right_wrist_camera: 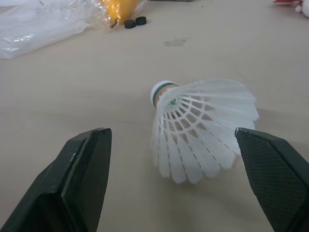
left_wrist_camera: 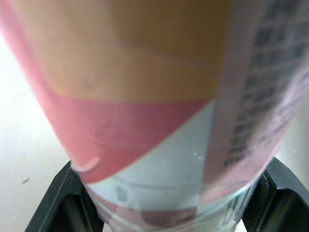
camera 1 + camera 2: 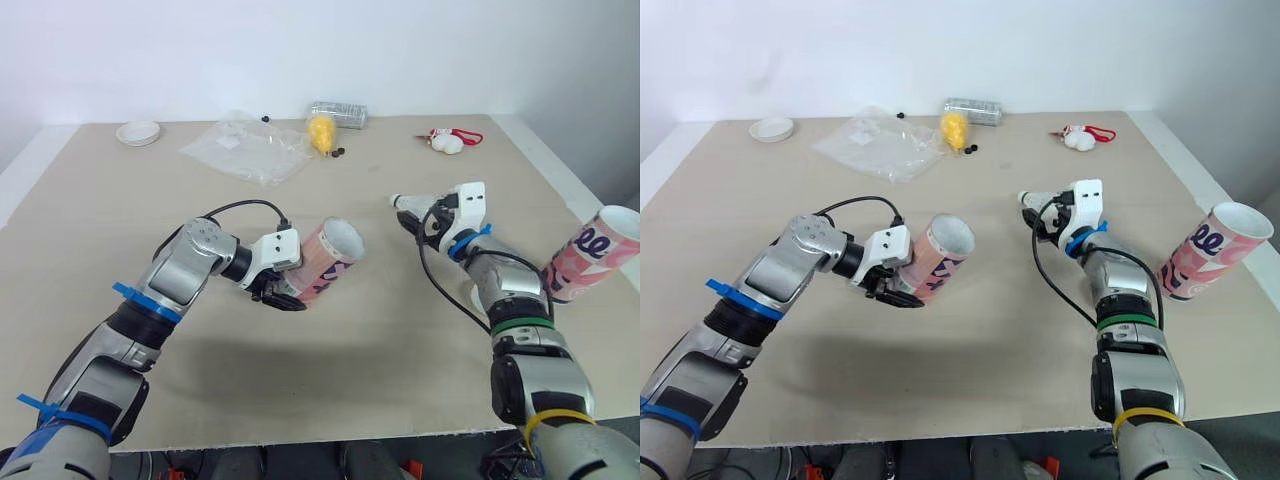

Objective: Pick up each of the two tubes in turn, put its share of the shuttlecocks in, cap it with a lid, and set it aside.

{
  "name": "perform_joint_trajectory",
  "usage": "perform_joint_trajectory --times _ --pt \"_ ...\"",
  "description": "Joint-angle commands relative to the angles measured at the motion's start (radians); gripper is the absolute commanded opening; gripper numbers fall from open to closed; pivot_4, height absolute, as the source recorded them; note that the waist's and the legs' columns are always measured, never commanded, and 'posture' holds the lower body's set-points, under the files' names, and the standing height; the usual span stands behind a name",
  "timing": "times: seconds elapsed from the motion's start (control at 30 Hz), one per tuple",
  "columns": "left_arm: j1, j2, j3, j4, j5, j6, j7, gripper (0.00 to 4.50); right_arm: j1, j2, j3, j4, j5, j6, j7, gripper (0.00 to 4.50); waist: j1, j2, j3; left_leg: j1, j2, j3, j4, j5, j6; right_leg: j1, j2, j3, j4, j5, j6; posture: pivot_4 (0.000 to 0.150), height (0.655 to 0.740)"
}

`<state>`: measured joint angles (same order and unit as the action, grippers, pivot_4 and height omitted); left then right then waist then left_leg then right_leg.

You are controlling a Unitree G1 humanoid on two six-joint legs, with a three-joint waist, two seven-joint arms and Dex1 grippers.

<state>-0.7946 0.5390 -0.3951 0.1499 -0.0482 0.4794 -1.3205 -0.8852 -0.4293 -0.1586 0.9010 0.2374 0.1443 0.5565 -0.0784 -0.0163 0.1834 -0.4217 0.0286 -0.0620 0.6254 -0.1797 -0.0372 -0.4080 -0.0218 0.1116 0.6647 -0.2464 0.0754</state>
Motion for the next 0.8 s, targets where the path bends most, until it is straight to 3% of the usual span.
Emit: perform_joint_trajectory --times 0.03,0.17,0.2,0.37,0.4,0.53,0.8 --pt "0.005 0.007 0.004 -0.024 -0.006 0.005 0.005 2.9 -0.06 0.013 -0.005 0.031 -0.01 -0.043 0.014 4.38 0.0 0.0 0.0 0.0 0.0 0.0 0.0 0.0 0.0 0.0 0.0 0.0 0.0 0.0 0.0 0.15 0.74" --pt "0.008 0.007 0.004 -0.03 -0.007 0.01 0.012 2.9 -0.104 0.031 -0.004 0.101 -0.027 -0.07 0.018 4.38 0.0 0.0 0.0 0.0 0.0 0.0 0.0 0.0 0.0 0.0 0.0 0.0 0.0 0.001 -0.001 0.15 0.74" --pt "0.009 0.007 0.004 -0.031 -0.007 0.01 0.013 2.9 -0.113 0.033 -0.004 0.12 -0.032 -0.077 0.015 4.15 0.0 0.0 0.0 0.0 0.0 0.0 0.0 0.0 0.0 0.0 0.0 0.0 0.0 0.001 -0.002 0.15 0.74" --pt "0.013 0.009 0.004 -0.039 -0.009 0.016 0.017 2.9 -0.143 0.031 -0.006 0.187 -0.062 -0.119 -0.02 2.34 0.0 0.0 0.0 0.0 0.0 0.0 0.0 0.0 0.0 0.0 0.0 0.0 0.0 0.001 -0.002 0.15 0.74" --pt "0.014 0.009 0.004 -0.04 -0.009 0.017 0.017 2.9 -0.149 0.031 -0.009 0.193 -0.063 -0.124 -0.022 2.14 0.0 0.0 0.0 0.0 0.0 0.0 -0.001 0.0 0.0 0.0 0.0 0.0 0.0 0.001 -0.002 0.15 0.74" --pt "0.017 0.011 0.003 -0.044 -0.009 0.017 0.02 2.9 -0.156 0.03 -0.007 0.201 -0.069 -0.146 -0.008 0.15 -0.001 0.0 0.0 0.0 0.0 0.0 -0.001 0.0 0.0 0.0 0.0 0.0 0.0 0.001 -0.002 0.15 0.74" --pt "0.018 0.005 -0.001 -0.037 -0.01 0.007 0.02 2.9 -0.106 -0.002 0.033 0.065 -0.106 -0.192 0.07 0.06 0.0 0.0 0.0 0.0 0.0 0.0 0.0 0.0 0.0 0.0 0.0 0.0 0.0 0.001 -0.002 0.15 0.74"
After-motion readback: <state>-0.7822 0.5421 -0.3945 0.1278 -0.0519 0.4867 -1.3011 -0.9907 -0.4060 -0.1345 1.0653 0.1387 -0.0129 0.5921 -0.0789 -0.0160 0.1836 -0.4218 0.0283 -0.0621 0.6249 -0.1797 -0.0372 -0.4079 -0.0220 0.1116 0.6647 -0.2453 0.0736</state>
